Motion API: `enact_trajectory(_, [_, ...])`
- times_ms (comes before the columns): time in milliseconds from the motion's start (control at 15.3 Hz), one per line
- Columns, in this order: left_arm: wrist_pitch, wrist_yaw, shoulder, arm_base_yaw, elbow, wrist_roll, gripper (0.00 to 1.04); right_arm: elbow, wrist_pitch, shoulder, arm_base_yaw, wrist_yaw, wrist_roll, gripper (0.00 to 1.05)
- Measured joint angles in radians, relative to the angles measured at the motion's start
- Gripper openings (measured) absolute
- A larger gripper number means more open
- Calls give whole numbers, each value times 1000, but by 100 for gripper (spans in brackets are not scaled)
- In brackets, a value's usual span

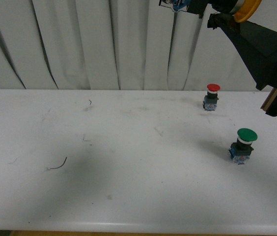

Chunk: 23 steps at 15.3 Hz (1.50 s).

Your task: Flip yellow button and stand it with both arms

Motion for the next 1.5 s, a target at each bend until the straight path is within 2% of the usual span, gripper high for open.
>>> enact_trajectory(196, [-283,72,-377,175,-44,167,98,0,0,0,2,0,0,36])
enact_trajectory(326, [-454,164,-624,305,-66,230,98,0,0,0,8,-1,-1,36])
enact_trajectory(522, [-471,197,-667,373,-87,277,98,0,2,0,10,-1,-1,36])
enact_trajectory(588, [-602,101,-682,348,-89,329,94,0,0,0,13,0,-1,36])
enact_trajectory(718, [-801,-209,-716,191,-83,509,78,0,0,0,14,-3,-1,36])
enact_trajectory(849, [-830,-442,-750,181,-115,682,58,0,0,-1,14,-6,-2,36])
enact_trajectory(914, [-823,-474,-764,188,-137,729,46,0,1,-1,14,-8,-2,36])
enact_trajectory(1045, [-813,-475,-792,182,-180,772,18,0,0,-2,13,-8,-4,36])
enact_trajectory(1110, [-808,-475,-801,182,-193,778,7,0,0,-2,13,-8,-5,36])
enact_trajectory(1175, [-806,-475,-806,182,-200,778,1,0,0,-2,13,-8,-5,36])
enact_trajectory(1501, [-798,-476,-837,182,-243,781,2,0,0,-8,12,-17,-10,36])
